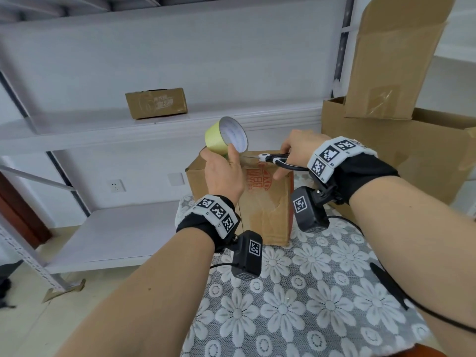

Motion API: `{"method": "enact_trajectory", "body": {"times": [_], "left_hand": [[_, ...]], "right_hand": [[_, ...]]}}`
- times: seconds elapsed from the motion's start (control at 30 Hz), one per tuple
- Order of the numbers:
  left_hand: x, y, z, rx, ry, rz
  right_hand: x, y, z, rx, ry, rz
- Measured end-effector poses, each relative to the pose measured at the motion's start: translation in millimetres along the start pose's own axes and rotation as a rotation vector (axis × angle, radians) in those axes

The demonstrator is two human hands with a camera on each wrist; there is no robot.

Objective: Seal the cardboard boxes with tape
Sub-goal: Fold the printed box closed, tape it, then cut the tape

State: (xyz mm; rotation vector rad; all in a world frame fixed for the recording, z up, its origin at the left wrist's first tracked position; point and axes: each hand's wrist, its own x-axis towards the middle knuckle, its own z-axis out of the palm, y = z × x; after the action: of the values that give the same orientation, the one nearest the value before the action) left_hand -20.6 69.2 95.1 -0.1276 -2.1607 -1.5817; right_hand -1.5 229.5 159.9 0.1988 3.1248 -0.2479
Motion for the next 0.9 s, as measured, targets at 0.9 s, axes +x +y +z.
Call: {"method": "enact_trajectory", "body": {"times": [0.9], "left_hand": [[-68.7, -51.0, -13.8, -0.271, -0.366, -0.367]], "right_hand": [[-69.4, 54.8, 106.5, 0.540, 0.177, 0.601]]}}
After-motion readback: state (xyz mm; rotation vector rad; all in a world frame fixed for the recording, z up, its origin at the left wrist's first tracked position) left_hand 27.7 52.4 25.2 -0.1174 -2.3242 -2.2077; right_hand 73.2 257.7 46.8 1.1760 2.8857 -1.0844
